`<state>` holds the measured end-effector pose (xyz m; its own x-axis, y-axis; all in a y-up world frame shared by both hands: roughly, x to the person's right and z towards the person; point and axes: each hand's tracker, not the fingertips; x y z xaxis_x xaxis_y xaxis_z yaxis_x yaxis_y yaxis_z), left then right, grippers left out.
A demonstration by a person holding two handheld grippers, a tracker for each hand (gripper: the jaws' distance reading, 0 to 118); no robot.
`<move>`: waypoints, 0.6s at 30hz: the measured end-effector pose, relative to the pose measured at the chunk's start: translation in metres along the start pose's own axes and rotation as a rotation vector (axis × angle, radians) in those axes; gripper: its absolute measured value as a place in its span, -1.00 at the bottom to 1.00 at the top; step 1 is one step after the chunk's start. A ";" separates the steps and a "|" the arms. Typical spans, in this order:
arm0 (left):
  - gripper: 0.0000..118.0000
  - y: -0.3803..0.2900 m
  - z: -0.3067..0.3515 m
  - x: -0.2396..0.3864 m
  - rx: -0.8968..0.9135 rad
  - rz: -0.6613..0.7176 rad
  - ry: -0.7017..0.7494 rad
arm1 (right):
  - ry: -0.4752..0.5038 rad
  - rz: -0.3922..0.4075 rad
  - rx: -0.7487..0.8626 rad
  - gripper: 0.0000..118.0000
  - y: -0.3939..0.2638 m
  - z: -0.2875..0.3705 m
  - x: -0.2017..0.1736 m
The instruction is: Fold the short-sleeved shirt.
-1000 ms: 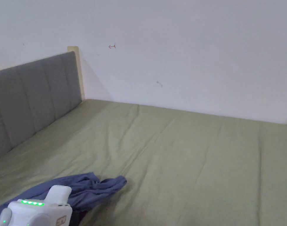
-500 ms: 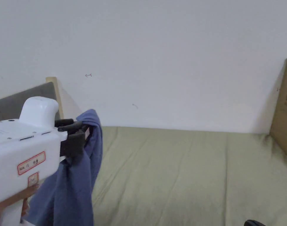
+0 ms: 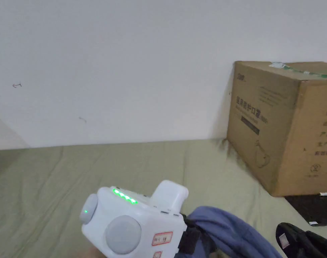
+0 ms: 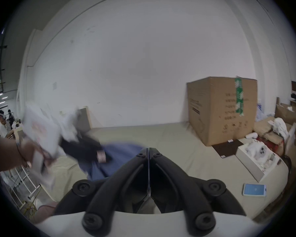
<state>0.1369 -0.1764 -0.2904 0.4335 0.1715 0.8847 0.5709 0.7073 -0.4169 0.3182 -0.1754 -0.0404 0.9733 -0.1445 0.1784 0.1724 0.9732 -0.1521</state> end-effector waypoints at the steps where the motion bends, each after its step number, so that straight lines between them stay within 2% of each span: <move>1: -0.84 -0.016 -0.031 -0.004 -0.090 0.039 0.002 | -0.016 -0.014 -0.015 -0.99 -0.004 0.001 0.006; 3: -0.84 -0.053 -0.086 -0.008 -0.237 0.088 0.046 | -0.042 -0.046 -0.059 -0.99 -0.014 0.001 0.017; 5: -0.84 -0.088 -0.120 -0.012 -0.318 0.137 -0.005 | -0.056 -0.059 -0.104 -0.99 -0.024 0.000 0.024; 6: -0.79 -0.103 -0.128 -0.015 -0.325 0.188 -0.012 | -0.060 -0.061 -0.118 -0.99 -0.028 0.000 0.027; 7: -0.61 -0.114 -0.132 -0.017 -0.300 0.233 -0.031 | -0.060 -0.061 -0.130 -0.99 -0.031 -0.001 0.028; 8: -0.22 -0.123 -0.126 -0.018 -0.266 0.268 -0.068 | -0.058 -0.063 -0.140 -0.99 -0.034 -0.001 0.030; 9: 0.69 -0.128 -0.120 -0.017 -0.222 0.285 -0.086 | -0.055 -0.064 -0.152 -0.99 -0.037 -0.002 0.031; 10: 1.00 -0.132 -0.113 -0.016 -0.184 0.296 -0.087 | -0.053 -0.065 -0.162 -0.99 -0.039 -0.003 0.031; 11: 0.90 -0.133 -0.104 -0.015 -0.154 0.293 -0.104 | -0.049 -0.066 -0.168 -0.99 -0.039 -0.004 0.030; 12: 0.87 -0.127 -0.078 -0.017 -0.046 0.278 -0.143 | -0.042 -0.068 -0.171 -0.99 -0.039 -0.006 0.029; 13: 0.87 -0.122 -0.065 -0.019 -0.042 0.290 -0.135 | -0.037 -0.070 -0.170 -0.99 -0.038 -0.007 0.027; 15: 0.88 -0.111 -0.027 -0.023 0.010 0.281 -0.079 | -0.021 -0.078 -0.160 -0.99 -0.033 -0.010 0.021; 18: 0.90 -0.100 0.032 -0.020 0.200 0.271 0.023 | 0.003 -0.077 -0.107 -0.99 -0.021 -0.012 0.011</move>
<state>0.0485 -0.2291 -0.2600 0.5675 0.3583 0.7413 0.2851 0.7591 -0.5852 0.3268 -0.1999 -0.0469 0.9571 -0.2185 0.1905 0.2614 0.9346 -0.2412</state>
